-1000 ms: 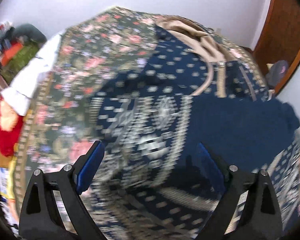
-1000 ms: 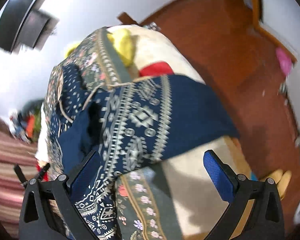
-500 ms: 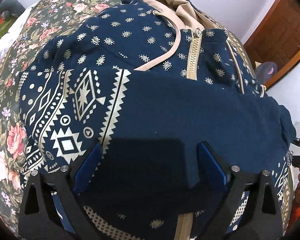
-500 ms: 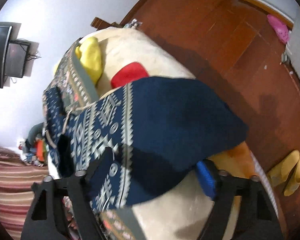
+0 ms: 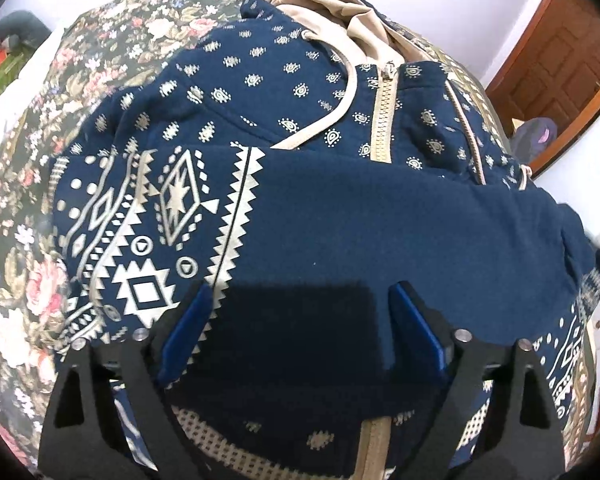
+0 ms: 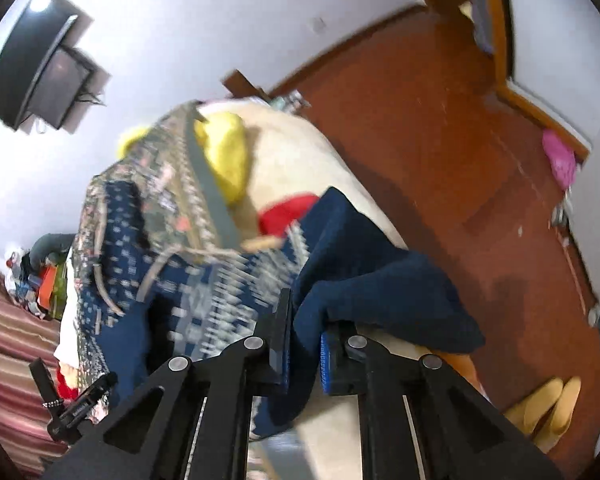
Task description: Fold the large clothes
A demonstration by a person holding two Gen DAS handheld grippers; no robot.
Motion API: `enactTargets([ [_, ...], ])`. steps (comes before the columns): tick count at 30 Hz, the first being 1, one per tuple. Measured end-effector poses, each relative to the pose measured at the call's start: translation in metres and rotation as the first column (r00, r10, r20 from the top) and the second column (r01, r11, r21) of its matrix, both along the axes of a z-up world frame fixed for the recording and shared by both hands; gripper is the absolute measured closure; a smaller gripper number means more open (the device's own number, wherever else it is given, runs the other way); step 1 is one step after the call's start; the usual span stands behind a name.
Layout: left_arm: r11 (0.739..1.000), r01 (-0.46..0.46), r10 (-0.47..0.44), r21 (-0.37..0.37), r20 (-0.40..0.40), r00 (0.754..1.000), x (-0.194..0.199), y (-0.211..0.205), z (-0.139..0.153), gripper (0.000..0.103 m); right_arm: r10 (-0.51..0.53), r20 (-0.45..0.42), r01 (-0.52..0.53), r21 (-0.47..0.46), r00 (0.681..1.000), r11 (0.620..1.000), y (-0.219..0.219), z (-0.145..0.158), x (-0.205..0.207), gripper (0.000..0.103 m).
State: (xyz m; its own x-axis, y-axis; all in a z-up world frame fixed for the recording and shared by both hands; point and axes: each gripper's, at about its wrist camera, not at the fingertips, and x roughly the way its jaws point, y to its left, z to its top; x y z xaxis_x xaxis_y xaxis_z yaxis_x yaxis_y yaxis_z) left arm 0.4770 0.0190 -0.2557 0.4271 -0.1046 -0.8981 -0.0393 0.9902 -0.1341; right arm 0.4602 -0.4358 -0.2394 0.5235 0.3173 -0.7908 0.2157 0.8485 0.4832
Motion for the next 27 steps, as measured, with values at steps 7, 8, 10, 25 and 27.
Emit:
enactTargets([
  [7,1.0,0.006,-0.006,0.012,0.068,0.998,-0.019,0.018,0.031,0.013,0.097,0.177,-0.093,-0.03,0.98,0.995,0.055,0.082,0.006,0.096],
  [8,1.0,0.005,-0.006,0.014,0.075,0.997,-0.021,0.02,0.034,0.013,0.112,0.197,-0.109,-0.026,0.974,0.994,0.065,0.092,0.006,0.096],
  [10,1.0,0.004,-0.005,0.017,0.094,0.996,-0.027,0.028,0.043,0.013,0.156,0.231,-0.157,-0.015,0.961,0.988,0.092,0.109,0.006,0.096],
  [25,0.996,0.06,-0.064,0.066,0.06,0.996,-0.076,0.065,0.044,0.013,0.48,-0.092,-0.489,-0.186,0.872,0.853,0.273,0.014,-0.004,0.096],
  [27,0.995,0.077,-0.08,0.066,0.05,0.996,-0.079,0.062,0.043,0.013,0.498,-0.176,-0.525,-0.185,0.849,0.83,0.273,-0.005,-0.006,0.095],
])
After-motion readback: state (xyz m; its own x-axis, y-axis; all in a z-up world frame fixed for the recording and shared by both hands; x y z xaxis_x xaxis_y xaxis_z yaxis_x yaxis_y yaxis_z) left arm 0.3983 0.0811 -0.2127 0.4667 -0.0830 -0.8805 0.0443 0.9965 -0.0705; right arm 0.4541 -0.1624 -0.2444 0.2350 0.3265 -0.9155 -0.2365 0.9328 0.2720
